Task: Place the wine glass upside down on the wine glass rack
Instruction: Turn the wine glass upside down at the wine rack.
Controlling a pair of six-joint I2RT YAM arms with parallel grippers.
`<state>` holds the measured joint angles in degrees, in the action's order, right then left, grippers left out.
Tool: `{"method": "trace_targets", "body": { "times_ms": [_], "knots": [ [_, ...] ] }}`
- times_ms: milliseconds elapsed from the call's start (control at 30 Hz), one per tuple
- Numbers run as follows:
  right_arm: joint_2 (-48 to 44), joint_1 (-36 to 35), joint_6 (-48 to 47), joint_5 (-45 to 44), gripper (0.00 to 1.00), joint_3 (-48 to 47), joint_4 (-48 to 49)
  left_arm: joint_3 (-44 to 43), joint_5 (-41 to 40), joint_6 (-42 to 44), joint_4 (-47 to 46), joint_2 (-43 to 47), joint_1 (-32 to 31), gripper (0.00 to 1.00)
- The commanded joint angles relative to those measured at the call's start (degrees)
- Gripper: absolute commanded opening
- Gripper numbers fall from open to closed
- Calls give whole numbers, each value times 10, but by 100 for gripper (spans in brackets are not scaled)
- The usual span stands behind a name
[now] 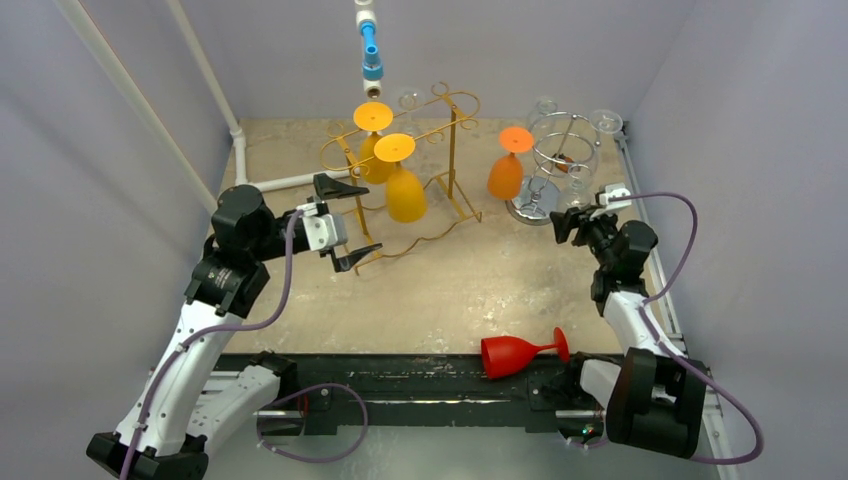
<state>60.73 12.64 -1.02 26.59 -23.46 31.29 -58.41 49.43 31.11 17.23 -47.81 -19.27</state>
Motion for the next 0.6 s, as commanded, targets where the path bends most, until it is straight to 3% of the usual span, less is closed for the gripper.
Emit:
{"method": "trace_targets", "body": {
  "times_ms": [0,567],
  "knots": [
    [6,22,-13,35,14,-38,65,6,7,14,-21,7,-1,100],
    [14,41,-15,22,14,-42,93,4,1,12,-15,11,-1,100]
  ]
}}
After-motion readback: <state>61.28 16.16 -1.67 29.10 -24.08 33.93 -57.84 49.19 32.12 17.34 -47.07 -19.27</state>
